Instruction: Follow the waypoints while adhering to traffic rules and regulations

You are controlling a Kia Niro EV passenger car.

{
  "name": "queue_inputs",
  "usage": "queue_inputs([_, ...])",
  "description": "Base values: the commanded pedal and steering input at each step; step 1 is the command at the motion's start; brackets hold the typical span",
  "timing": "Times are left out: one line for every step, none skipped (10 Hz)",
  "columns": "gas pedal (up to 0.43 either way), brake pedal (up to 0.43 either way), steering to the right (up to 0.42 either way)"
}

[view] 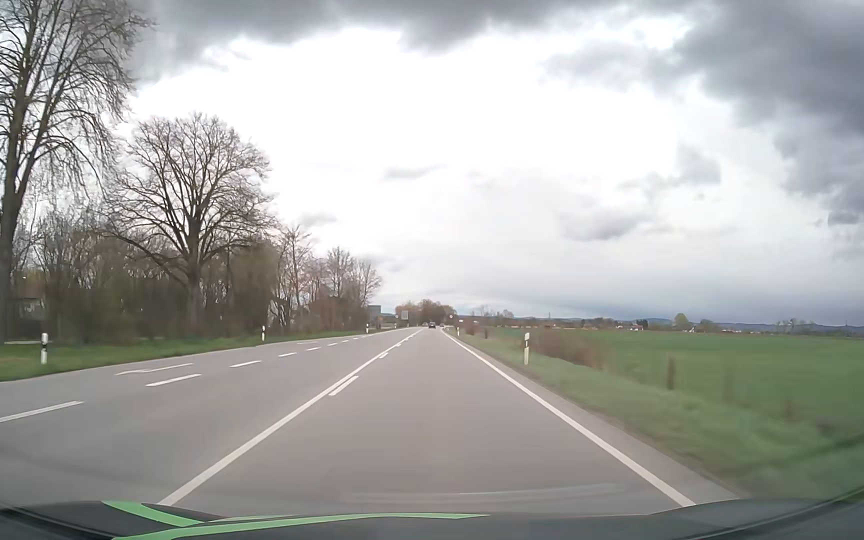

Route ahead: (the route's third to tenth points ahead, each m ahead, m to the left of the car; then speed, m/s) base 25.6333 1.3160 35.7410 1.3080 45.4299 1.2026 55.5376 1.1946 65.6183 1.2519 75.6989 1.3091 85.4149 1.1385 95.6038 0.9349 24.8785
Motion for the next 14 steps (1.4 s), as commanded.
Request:
queue_inputs([0.280, 0.000, 0.002])
queue_inputs([0.280, 0.000, 0.002])
queue_inputs([0.280, 0.000, 0.002])
queue_inputs([0.280, 0.000, 0.002])
queue_inputs([0.280, 0.000, 0.002])
queue_inputs([0.280, 0.000, 0.002])
queue_inputs([0.280, 0.000, 0.002])
queue_inputs([0.280, 0.000, 0.002])
queue_inputs([0.280, 0.000, 0.002])
queue_inputs([0.280, 0.000, 0.002])
queue_inputs([0.280, 0.000, 0.002])
queue_inputs([0.280, 0.000, 0.002])
queue_inputs([0.280, 0.000, 0.002])
queue_inputs([0.280, 0.000, 0.002])
